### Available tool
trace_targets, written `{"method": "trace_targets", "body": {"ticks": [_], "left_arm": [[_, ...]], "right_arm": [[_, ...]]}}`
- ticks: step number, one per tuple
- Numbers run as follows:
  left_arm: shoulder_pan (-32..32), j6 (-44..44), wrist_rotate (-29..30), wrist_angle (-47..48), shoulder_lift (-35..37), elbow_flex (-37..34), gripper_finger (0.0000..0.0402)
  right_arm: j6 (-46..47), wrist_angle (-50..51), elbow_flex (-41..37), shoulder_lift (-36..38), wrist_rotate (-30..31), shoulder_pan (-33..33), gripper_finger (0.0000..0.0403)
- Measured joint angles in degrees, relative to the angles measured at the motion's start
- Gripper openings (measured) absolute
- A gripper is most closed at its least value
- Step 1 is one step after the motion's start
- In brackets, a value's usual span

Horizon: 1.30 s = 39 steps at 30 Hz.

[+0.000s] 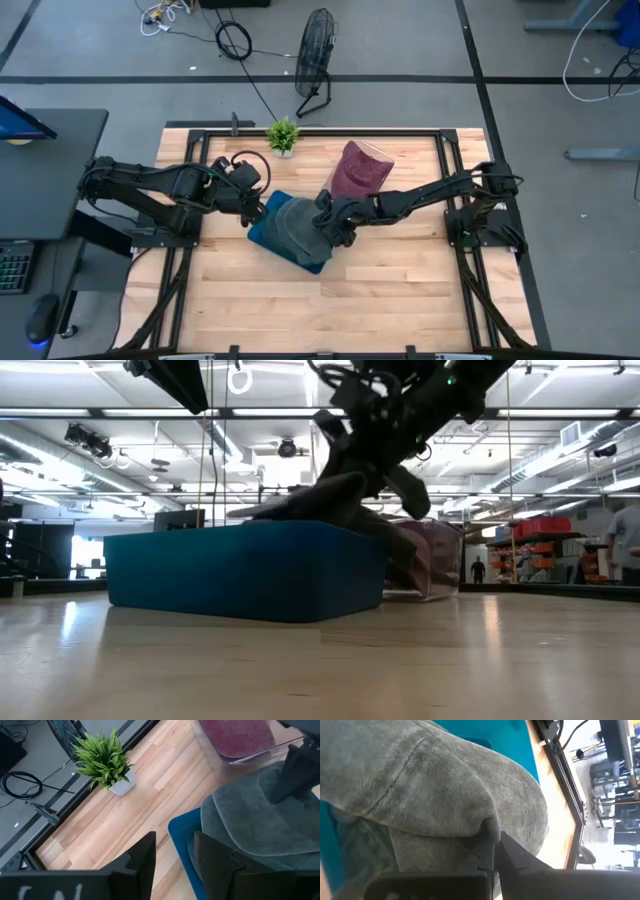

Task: Pick & Place hat
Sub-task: Put the gray cap into the blue bin

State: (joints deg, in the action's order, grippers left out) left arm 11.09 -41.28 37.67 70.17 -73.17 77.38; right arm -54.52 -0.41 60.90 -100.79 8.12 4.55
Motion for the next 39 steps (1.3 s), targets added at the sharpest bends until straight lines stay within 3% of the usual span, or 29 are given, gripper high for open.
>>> {"method": "trace_targets", "body": {"ticks": [6, 12, 20, 25, 29, 33, 36, 39], "left_arm": [[0.0, 0.0, 0.0, -0.1, 0.0, 0.0, 0.0138], [0.0, 0.0, 0.0, -0.1, 0.0, 0.0, 0.0138], [0.0, -1.8, 0.0, -0.1, -0.1, 0.0, 0.0138], [0.4, -1.9, 0.0, -0.6, -2.8, 0.1, 0.0129], [1.6, -0.2, 0.0, -2.6, -7.3, 0.1, 0.0096], [1.6, 0.0, 0.0, -3.5, -11.7, 0.1, 0.0039], [0.8, -0.3, -0.5, -3.6, -14.9, 0.0, 0.0008], [0.2, 0.0, -4.2, -3.8, -17.9, 0.0, 0.0004]], "right_arm": [[-1.2, -5.2, 0.0, -2.8, 0.1, 0.0, 0.0006], [12.1, -8.3, 0.2, -2.9, -0.2, 0.0, 0.0036], [18.5, 4.4, 8.0, -2.8, -0.1, 1.4, 0.0118], [23.5, 17.7, 15.9, -2.7, 1.9, 3.5, 0.0139], [31.9, 33.2, 23.4, -2.7, 10.4, 6.1, 0.0127], [39.3, 45.7, 27.1, -2.5, 14.4, 7.9, 0.0079], [46.1, 49.5, 25.9, -2.5, 14.4, 8.3, 0.002], [51.0, 46.5, 21.4, -2.6, 15.2, 8.3, 0.0012]]}}
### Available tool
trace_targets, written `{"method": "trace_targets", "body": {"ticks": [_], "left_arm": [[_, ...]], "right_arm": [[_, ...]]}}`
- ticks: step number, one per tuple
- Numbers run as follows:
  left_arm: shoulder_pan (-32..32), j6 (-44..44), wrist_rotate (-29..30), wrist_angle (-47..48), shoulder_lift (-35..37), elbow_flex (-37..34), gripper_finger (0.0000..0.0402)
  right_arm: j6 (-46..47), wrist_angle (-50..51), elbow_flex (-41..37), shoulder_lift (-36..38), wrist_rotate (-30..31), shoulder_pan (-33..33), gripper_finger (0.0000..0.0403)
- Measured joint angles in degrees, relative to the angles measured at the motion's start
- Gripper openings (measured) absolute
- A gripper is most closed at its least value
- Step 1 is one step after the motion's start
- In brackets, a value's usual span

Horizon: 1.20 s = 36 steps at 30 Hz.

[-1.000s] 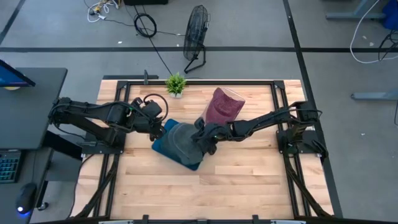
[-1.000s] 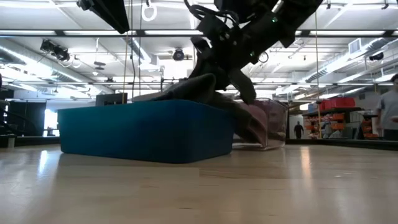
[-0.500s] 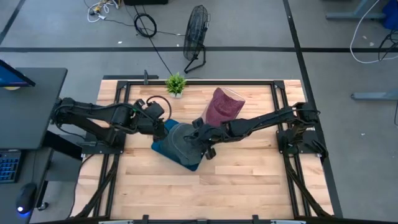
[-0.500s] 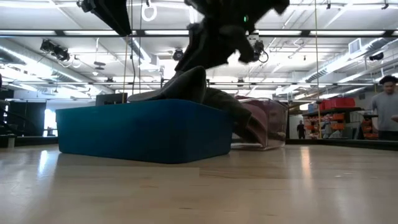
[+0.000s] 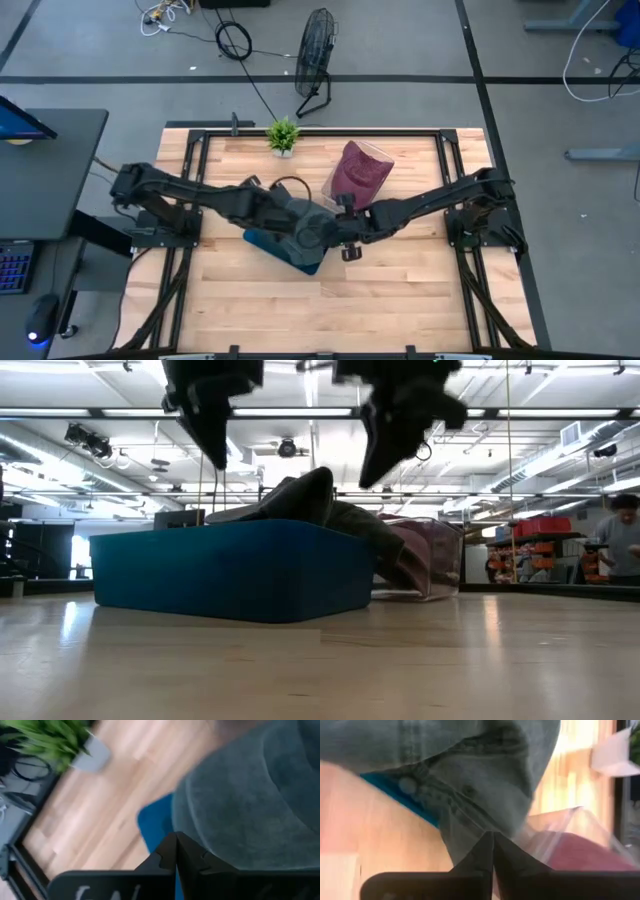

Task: Pick & Place hat
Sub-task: Put the gray cap into the blue bin

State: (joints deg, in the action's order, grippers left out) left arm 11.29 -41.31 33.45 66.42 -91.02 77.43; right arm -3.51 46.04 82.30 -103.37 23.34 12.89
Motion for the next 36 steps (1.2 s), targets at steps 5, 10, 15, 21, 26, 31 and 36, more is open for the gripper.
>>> {"method": "trace_targets", "body": {"ticks": [5, 10, 15, 21, 26, 31, 36], "left_arm": [[0.0, 0.0, -4.4, -0.4, -5.5, 0.0, 0.0003], [-1.0, 0.0, -6.1, -0.4, -10.4, 0.0, 0.0003], [-2.8, 1.6, -8.2, -1.3, -14.1, 0.0, 0.0003], [-4.3, 3.5, -10.2, -1.8, -16.7, 0.2, 0.0003], [-4.5, 3.7, -11.6, -1.4, -16.9, 0.1, 0.0002], [-4.5, 3.7, -12.4, -1.3, -16.9, 0.0, 0.0002], [-4.5, 4.5, -12.5, -1.3, -16.6, -0.1, 0.0002]], "right_arm": [[2.4, -6.6, -6.7, 0.0, 0.3, 0.0, 0.0004], [6.4, -5.9, -8.9, 0.0, 3.2, 0.2, 0.0003], [7.7, -5.4, -8.9, 0.0, 3.3, 0.7, 0.0002], [9.1, -1.5, -8.9, 0.0, 4.8, 2.1, 0.0001], [15.2, 3.0, -8.9, 0.0, 6.0, 3.0, 0.0001], [20.0, 3.0, -8.9, 0.0, 6.8, 2.5, 0.0001], [14.8, -5.9, -9.0, 0.0, 3.6, 1.5, 0.0]]}}
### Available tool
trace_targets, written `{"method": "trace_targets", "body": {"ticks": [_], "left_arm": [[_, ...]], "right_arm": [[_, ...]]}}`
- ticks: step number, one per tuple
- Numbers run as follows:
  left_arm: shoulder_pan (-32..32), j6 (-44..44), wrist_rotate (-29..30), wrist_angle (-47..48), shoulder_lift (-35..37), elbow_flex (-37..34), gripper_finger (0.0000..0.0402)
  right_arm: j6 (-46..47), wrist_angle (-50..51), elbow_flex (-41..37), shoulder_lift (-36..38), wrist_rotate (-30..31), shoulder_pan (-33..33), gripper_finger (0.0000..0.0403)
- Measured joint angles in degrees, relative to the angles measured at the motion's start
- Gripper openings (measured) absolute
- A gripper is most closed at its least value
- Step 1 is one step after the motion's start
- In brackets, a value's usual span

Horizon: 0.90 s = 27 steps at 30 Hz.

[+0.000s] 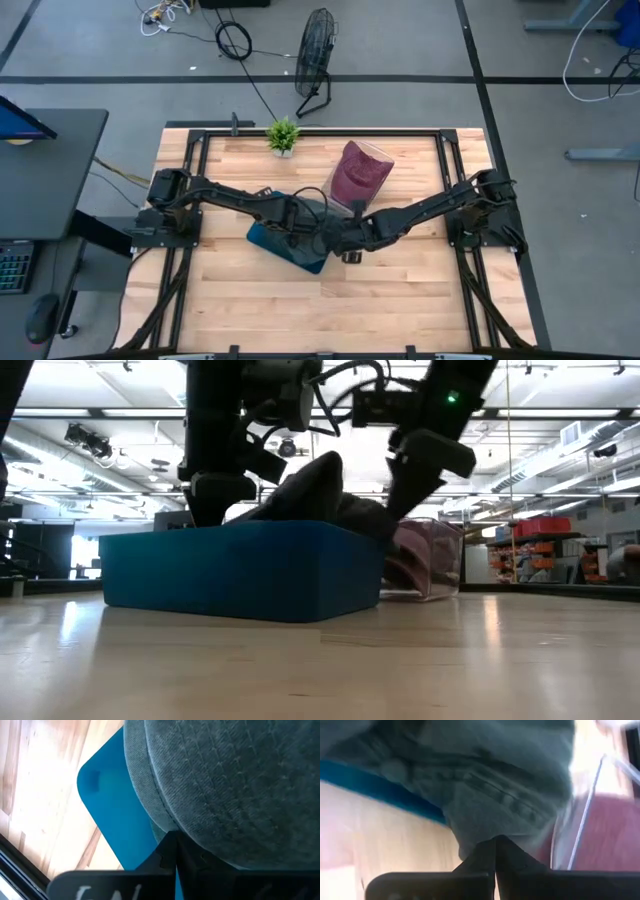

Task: Pick & Place hat
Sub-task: Put the gray cap into the blue bin

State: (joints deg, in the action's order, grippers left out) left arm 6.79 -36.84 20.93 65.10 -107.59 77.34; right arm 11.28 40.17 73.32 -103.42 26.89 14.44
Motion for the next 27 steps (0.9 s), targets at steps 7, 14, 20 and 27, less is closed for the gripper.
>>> {"method": "trace_targets", "body": {"ticks": [7, 14, 20, 27], "left_arm": [[0.5, 0.5, 0.1, 0.2, 0.3, 0.0, 0.0002], [1.9, 0.3, -0.3, 0.7, 0.1, -0.1, 0.0002], [2.1, 1.4, -3.8, 1.2, -0.4, 0.0, 0.0002], [2.1, 1.5, -4.2, 1.1, -0.8, 0.0, 0.0002]], "right_arm": [[-8.6, -14.0, -0.2, 0.0, -2.6, -0.3, 0.0], [-9.6, -15.7, -0.1, -3.6, -6.4, -1.6, 0.0], [-10.1, -14.4, 0.2, -6.9, -8.4, -1.8, 0.0], [-7.1, -9.0, 0.0, -4.9, -10.7, -0.8, 0.0]]}}
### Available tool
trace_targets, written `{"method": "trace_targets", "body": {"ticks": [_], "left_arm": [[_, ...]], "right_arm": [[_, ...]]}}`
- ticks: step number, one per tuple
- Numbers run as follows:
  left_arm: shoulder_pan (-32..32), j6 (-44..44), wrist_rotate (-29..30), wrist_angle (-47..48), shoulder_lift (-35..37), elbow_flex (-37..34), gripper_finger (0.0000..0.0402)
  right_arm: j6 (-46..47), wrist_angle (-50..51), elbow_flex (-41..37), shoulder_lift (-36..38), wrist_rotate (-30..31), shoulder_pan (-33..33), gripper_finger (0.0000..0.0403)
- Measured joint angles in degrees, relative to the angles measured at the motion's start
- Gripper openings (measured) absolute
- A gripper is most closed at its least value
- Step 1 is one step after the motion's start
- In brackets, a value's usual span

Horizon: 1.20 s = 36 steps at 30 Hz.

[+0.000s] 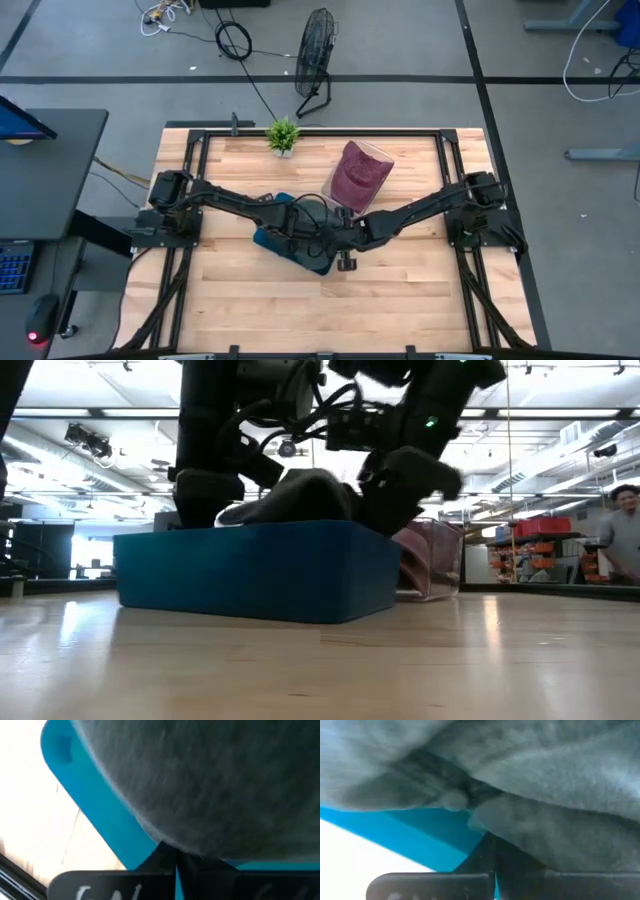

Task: Pick & Place hat
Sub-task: Put the gray cap into the blue bin

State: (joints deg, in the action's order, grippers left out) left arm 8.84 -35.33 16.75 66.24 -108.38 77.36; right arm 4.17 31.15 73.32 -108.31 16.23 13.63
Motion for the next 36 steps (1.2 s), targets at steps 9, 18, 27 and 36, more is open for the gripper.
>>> {"method": "trace_targets", "body": {"ticks": [9, 18, 27, 36], "left_arm": [[0.0, -2.1, 2.7, 3.1, 1.8, 0.0, 0.0002], [1.6, -9.5, 7.2, 10.0, 11.6, 0.0, 0.0002], [3.4, -12.8, 12.1, 10.2, 20.6, 0.1, 0.0002], [3.3, -12.0, 14.3, 10.2, 20.2, 0.0, 0.0002]], "right_arm": [[-0.1, 1.9, 0.1, 10.0, 1.2, 3.1, 0.0], [-6.7, -10.5, 0.1, 12.9, 11.2, 1.7, 0.0], [-7.3, -17.1, 0.1, 4.6, 2.1, -4.0, 0.0], [-3.6, -16.8, 0.2, -3.2, 1.1, -4.6, 0.0]]}}
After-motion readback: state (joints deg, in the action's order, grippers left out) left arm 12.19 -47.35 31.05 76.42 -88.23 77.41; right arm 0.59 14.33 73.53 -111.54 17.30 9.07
